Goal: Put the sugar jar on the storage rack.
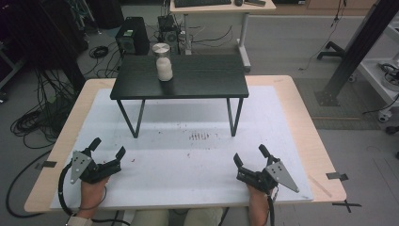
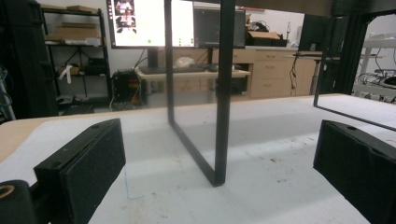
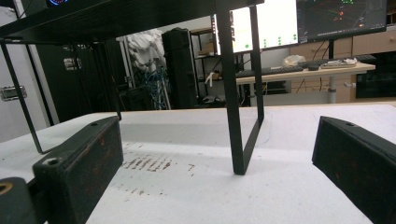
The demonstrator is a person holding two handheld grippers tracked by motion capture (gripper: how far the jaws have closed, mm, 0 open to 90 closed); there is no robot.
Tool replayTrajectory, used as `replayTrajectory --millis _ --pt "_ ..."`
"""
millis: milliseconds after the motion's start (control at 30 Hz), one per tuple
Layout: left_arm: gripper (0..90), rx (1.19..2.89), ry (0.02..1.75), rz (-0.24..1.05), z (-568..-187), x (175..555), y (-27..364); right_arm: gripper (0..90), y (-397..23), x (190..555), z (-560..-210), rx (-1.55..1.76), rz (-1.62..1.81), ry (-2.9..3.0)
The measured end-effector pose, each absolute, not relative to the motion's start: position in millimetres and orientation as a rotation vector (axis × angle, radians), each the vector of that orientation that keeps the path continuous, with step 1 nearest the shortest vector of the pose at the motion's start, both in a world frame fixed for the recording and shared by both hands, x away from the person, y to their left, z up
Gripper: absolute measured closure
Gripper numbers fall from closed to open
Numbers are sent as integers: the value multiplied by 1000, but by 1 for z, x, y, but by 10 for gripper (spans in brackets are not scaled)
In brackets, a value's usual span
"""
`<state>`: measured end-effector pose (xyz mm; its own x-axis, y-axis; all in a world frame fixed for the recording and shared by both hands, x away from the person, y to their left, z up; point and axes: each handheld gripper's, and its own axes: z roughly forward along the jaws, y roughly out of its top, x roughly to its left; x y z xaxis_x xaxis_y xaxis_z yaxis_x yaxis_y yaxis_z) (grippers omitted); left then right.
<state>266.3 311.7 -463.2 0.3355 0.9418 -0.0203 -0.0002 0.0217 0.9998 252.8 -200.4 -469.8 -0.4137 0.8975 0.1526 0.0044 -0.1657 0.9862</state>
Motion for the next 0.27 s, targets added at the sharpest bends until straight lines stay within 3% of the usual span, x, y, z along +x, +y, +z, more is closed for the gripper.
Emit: replayTrajectory --millis 267 --pt "25 1333 962 941 -463 266 312 17 -200 253 -470 1075 1661 1413"
